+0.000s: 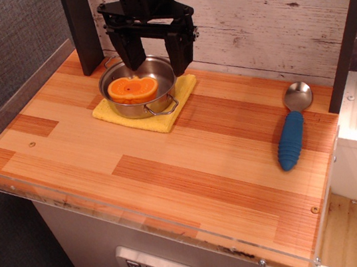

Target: Put the meat on the right side of the pan

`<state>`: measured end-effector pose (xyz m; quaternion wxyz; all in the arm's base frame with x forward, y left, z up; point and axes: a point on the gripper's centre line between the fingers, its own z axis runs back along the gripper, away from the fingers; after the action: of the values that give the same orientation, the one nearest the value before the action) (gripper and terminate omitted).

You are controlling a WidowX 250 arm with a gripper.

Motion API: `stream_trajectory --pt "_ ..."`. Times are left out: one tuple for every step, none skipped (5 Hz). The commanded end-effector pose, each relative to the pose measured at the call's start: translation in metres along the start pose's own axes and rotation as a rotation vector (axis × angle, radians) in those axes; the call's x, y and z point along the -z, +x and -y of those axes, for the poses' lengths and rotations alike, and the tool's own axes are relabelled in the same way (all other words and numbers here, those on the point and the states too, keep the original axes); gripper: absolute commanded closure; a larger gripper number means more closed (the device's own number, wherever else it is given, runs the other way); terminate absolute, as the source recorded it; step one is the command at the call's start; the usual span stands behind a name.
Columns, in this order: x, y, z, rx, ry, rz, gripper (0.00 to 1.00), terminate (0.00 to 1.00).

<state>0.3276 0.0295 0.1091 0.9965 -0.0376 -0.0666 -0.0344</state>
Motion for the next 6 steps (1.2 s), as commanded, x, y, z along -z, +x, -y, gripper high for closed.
stream_trajectory --pt "0.000 0.000 0.000 0.000 0.000 0.000 0.00 0.00" --pt "0.003 0.002 -0.013 -0.028 0.002 -0.007 0.00 0.00" --pt "0.012 0.006 -0.025 -0.057 0.025 -0.017 0.00 0.00" --pt "0.022 0.013 -0.036 -0.088 0.055 -0.007 0.00 0.00" --pt "0.035 0.025 -0.049 -0.120 0.068 0.011 0.00 0.00" --pt "0.044 0.033 -0.060 -0.148 0.075 0.001 0.00 0.00"
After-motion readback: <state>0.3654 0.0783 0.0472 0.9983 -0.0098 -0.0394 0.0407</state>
